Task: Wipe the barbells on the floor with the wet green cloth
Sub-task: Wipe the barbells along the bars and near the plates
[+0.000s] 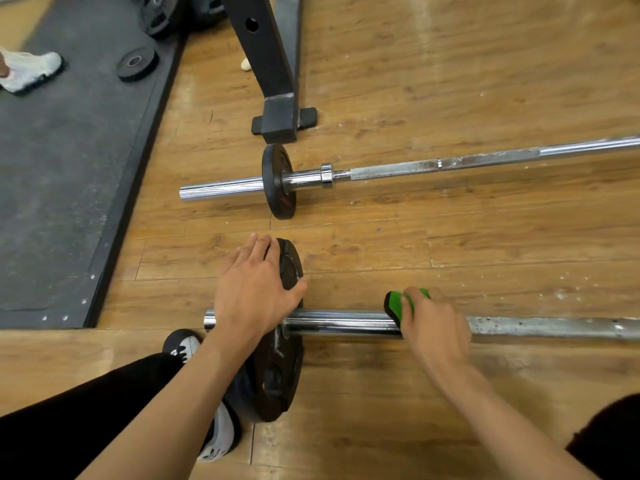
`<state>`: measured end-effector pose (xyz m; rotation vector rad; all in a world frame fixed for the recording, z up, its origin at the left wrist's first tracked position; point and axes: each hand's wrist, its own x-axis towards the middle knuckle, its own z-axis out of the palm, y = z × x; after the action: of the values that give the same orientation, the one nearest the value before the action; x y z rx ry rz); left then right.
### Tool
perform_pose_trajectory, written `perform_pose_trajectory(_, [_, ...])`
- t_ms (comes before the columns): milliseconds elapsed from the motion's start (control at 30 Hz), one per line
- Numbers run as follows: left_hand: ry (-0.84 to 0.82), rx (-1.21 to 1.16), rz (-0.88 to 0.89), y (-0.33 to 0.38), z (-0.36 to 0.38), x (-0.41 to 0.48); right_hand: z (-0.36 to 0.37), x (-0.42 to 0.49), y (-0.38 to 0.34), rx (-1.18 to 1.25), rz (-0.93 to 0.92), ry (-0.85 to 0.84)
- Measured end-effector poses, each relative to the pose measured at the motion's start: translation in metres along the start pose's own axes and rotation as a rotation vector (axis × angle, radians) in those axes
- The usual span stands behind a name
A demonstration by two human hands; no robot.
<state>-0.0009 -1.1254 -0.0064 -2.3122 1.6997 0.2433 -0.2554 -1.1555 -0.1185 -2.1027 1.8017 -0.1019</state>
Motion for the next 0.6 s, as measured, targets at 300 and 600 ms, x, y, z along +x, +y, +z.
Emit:
perform_pose_trajectory(300, [-0.007,-0.024,0.017,-0.001,-0.005,-0.002,-0.016,0.043,0.004,0.123,0.117,-0.403])
perform_pose_trajectory(600, [-0.002,-0.037,0.03,-0.004,-0.007,0.003,0.014,-0.027,0.011,0.102,-0.064,0.184])
